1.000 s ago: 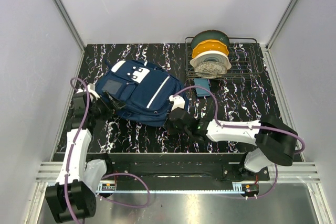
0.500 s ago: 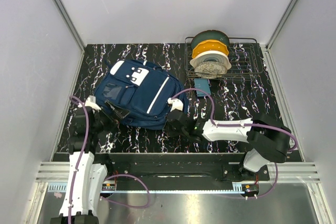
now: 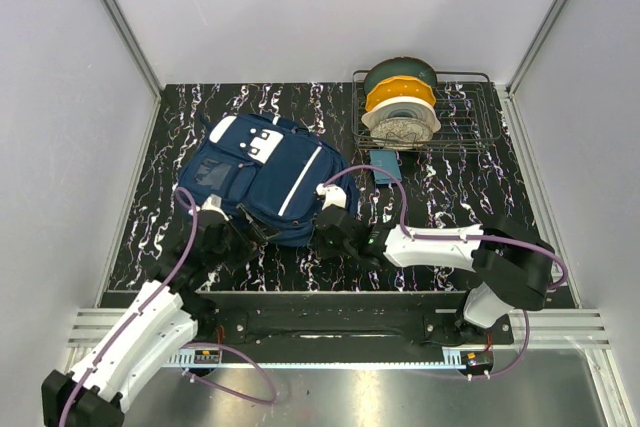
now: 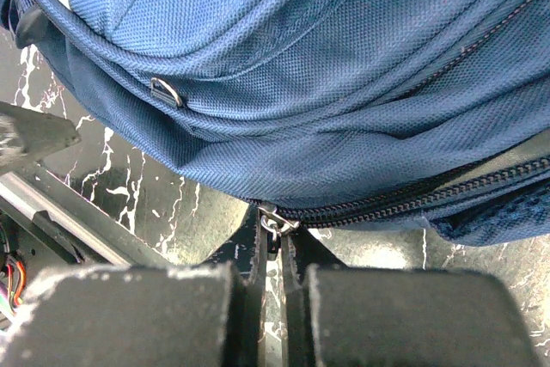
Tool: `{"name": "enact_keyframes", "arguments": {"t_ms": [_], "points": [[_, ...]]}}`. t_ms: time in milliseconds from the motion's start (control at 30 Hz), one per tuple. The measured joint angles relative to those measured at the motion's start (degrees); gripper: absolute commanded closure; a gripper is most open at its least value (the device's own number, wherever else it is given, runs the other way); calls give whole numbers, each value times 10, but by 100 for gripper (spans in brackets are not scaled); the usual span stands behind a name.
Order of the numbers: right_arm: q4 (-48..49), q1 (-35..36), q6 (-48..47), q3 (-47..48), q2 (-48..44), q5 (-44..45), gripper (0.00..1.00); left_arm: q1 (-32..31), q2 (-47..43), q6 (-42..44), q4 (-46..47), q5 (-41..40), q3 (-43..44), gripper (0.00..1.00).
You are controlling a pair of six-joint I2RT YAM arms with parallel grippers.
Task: Pack the student bag
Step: Zip the student bag at the center of the board.
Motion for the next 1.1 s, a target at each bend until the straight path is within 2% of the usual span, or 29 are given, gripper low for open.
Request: {"name": "enact_keyframes", "arguments": {"t_ms": [167, 267, 400, 433, 500, 533, 700, 800, 900, 967, 1100], "points": [[-2, 0, 0, 0, -2, 0, 100, -31, 43, -47, 77, -31, -32, 13], [-2, 0, 0, 0, -5, -1, 100, -43, 83, -67, 124, -47, -42, 23], [-2, -1, 0, 0, -15, -1, 100, -47, 123, -83, 199, -48, -57, 53], [-2, -2, 0, 0, -17, -1, 100, -47, 130, -86, 206, -49, -57, 71], [-2, -3, 0, -1, -23, 0, 100, -48, 145, -87, 221, -53, -57, 93], [-1, -4, 0, -2, -24, 0, 100, -47, 151, -87, 223, -54, -57, 100], [0, -5, -1, -5, -25, 3, 100, -43, 160, -77, 207, -58, -35, 100], [0, -7, 4, -8, -31, 4, 100, -12, 144, -53, 166, -47, -12, 100], [9, -14, 11, -17, -44, 2, 100, 57, 99, -20, 125, -21, -4, 100], [21, -19, 14, -22, -52, -5, 100, 132, 72, 11, 93, 21, 3, 100], [40, -27, 14, -23, -59, -27, 100, 236, 69, 73, 39, 98, 25, 100]]}}
